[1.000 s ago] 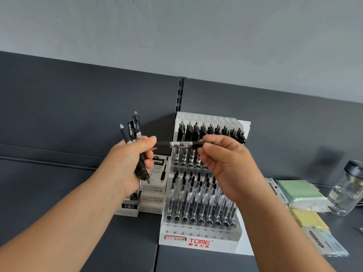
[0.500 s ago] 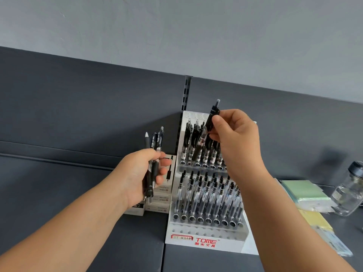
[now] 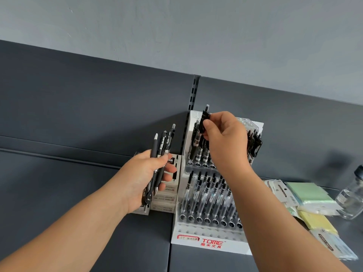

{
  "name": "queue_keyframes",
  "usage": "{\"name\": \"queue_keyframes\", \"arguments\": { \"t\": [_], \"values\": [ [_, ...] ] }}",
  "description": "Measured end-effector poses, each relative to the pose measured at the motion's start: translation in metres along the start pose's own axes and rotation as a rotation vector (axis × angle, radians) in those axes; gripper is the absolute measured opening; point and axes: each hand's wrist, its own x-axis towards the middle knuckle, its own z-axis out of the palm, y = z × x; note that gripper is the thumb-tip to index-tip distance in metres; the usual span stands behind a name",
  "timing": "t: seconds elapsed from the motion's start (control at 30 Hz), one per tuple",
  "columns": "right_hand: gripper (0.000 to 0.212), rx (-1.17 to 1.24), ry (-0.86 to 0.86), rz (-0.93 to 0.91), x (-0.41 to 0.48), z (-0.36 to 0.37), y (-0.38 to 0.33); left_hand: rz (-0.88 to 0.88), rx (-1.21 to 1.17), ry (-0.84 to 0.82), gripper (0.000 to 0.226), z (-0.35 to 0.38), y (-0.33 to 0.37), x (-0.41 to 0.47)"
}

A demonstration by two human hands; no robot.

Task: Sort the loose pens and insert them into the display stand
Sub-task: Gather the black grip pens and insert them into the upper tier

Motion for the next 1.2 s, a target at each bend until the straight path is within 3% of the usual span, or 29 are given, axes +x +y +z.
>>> {"name": "queue_keyframes", "arguments": {
  "t": [0.23, 0.53, 0.63, 0.7, 0.8, 1.0, 1.2],
  "values": [
    [0.005, -0.229, -0.084, 0.05, -0.015, 0.009, 0.019, 0.018, 0.009, -0.02, 0.013, -0.001, -0.001, -0.002],
    [0.006, -0.237, -0.065, 0.101, -0.022, 0.003, 0.015, 0.033, 0.045, -0.081, 0.012, 0.003, 0.001, -0.007],
    [0.006, -0.115, -0.005, 0.071, -0.029, -0.002, 0.007, 0.086, 0.139, -0.075, 0.011, 0.007, 0.0, -0.006],
    [0.01, 0.009, -0.064, 0.091, -0.033, -0.003, 0.0, 0.125, 0.204, -0.071, 0.012, 0.012, -0.001, -0.005],
    [0.016, 0.141, -0.157, 0.207, -0.035, -0.003, -0.003, 0.164, 0.274, -0.085, 0.014, 0.021, -0.002, -0.006],
    [0.015, 0.477, -0.131, 0.409, -0.03, -0.015, 0.006, 0.113, 0.213, -0.124, 0.013, 0.027, -0.003, -0.005],
    [0.015, 0.463, 0.008, 0.309, -0.017, -0.029, -0.002, 0.125, 0.186, -0.077, 0.014, 0.03, -0.004, 0.004]
  ]
}}
